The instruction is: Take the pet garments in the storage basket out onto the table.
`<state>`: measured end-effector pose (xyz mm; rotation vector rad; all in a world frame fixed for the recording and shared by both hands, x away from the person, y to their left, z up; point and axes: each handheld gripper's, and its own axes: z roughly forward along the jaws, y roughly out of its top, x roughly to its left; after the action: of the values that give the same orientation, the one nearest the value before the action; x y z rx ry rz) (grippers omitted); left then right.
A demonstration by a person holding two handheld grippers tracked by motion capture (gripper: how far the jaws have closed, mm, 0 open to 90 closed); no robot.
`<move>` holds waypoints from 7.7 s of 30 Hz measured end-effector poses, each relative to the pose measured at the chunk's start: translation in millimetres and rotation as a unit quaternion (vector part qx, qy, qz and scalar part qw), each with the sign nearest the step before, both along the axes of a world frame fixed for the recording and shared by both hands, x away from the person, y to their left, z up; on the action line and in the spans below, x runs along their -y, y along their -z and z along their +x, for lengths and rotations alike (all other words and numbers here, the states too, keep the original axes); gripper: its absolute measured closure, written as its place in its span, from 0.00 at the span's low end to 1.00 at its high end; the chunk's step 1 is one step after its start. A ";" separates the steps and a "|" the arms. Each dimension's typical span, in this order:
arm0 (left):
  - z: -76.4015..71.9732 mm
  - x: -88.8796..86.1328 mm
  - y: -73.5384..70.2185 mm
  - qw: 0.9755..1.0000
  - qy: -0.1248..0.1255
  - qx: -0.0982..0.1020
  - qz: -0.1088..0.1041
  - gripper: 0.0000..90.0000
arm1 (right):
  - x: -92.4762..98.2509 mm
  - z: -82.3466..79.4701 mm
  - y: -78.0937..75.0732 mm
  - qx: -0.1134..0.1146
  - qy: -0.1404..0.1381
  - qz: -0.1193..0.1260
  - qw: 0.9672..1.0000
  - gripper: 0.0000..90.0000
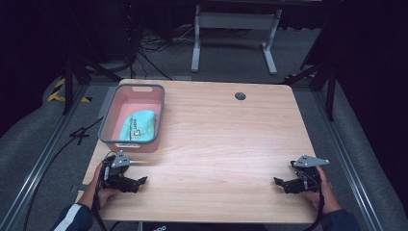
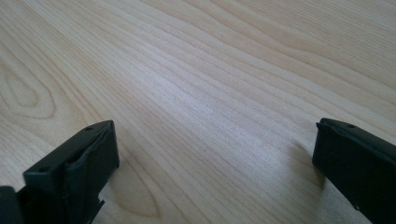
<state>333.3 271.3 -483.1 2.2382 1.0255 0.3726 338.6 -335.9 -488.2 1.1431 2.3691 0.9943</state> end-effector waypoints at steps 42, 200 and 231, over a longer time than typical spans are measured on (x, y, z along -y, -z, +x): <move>-19.4 -27.1 -85.4 0.998 0.040 0.018 0.034 0.23 | -0.1 0.9 0.1 0.000 -0.005 -0.001 1.000 0.01; 80.4 82.8 -182.9 0.991 0.090 0.102 -0.011 0.80 | 0.0 0.6 0.0 -0.001 -0.006 -0.001 1.000 0.01; 104.8 197.4 -110.6 0.981 0.193 0.016 0.006 0.80 | 0.0 0.5 0.0 -0.001 -0.005 0.000 1.000 0.01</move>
<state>438.1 73.9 -372.6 2.3664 0.5518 0.2419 339.2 -335.9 -488.2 1.1326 2.3787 0.9973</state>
